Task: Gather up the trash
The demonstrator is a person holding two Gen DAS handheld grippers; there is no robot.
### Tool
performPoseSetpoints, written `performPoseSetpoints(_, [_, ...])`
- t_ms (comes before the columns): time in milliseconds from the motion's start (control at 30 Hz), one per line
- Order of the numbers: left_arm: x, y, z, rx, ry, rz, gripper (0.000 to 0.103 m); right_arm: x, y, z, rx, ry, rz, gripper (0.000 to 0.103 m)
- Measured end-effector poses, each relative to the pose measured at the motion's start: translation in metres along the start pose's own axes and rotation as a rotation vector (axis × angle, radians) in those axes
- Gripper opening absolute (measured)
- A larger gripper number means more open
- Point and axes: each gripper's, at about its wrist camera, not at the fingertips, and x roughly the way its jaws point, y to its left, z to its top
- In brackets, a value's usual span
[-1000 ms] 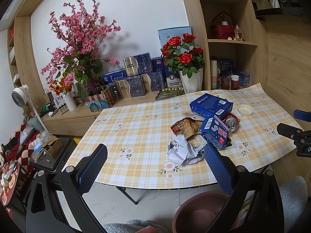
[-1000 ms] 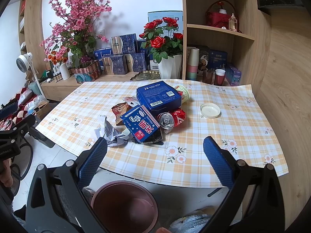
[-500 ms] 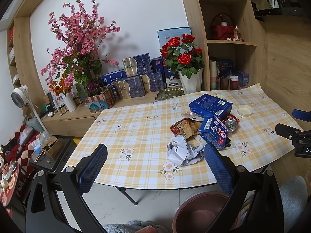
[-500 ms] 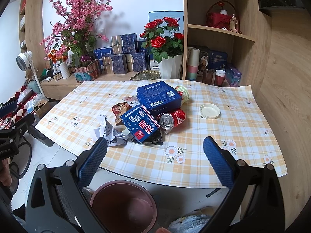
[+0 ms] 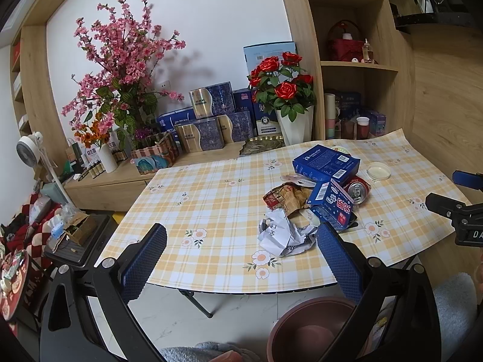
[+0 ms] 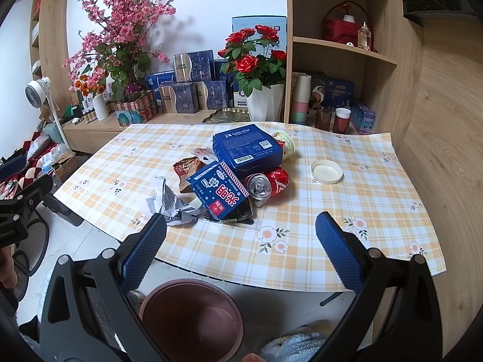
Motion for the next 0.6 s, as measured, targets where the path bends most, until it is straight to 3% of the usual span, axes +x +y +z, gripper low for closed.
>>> performPoseSetpoints(600, [0.0053,-0.0095,-0.0057,0.001,-0.002,-0.003,0.098,-0.0006,-0.0018,0.0032,-0.002,0.003,0.000,0.097])
